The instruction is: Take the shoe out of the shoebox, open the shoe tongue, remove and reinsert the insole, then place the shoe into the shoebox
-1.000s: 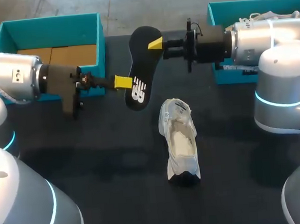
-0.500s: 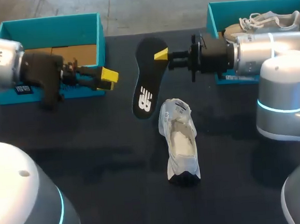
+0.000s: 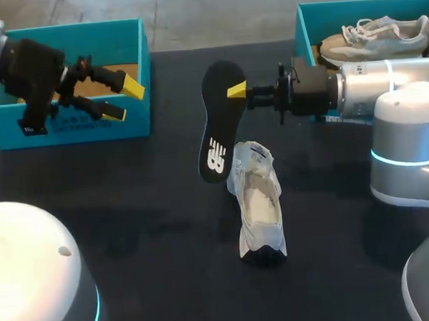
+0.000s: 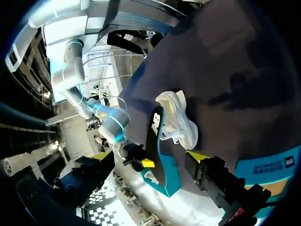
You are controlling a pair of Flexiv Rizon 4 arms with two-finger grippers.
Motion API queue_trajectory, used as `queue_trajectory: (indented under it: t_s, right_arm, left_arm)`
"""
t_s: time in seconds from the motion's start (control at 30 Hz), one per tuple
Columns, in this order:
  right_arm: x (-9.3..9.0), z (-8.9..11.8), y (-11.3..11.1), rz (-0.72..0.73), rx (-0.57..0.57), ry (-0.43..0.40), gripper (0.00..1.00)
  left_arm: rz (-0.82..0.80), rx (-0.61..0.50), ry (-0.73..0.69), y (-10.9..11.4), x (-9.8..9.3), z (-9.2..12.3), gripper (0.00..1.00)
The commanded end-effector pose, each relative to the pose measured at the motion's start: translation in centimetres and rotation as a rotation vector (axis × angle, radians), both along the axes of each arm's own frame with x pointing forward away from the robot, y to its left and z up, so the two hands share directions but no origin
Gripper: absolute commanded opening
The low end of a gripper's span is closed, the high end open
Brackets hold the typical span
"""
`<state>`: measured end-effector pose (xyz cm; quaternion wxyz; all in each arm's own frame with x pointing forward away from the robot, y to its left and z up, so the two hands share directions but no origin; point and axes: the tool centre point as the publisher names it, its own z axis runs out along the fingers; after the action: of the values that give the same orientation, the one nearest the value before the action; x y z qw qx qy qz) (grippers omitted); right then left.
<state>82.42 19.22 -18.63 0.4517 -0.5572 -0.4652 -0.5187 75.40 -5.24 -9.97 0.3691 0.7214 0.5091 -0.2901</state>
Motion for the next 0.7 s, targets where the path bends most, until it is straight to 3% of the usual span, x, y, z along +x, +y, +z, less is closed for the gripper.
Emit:
queue_trajectory:
  t_s: [0.03,0.3,0.7]
  right_arm:
    - [0.2,-0.4,-0.1,0.004,-0.015,-0.016,0.0]
    - [0.1,-2.3,-0.4,-0.004,-0.018,-0.018,0.0]
    - [0.1,-2.3,-0.4,-0.004,-0.018,-0.018,0.0]
  left_arm:
    - [-0.041,0.096,0.054,0.0,1.5,1.0,1.0]
    - [-0.028,0.238,0.101,0.1,4.2,2.2,1.0]
    - [-0.028,0.238,0.101,0.1,4.2,2.2,1.0]
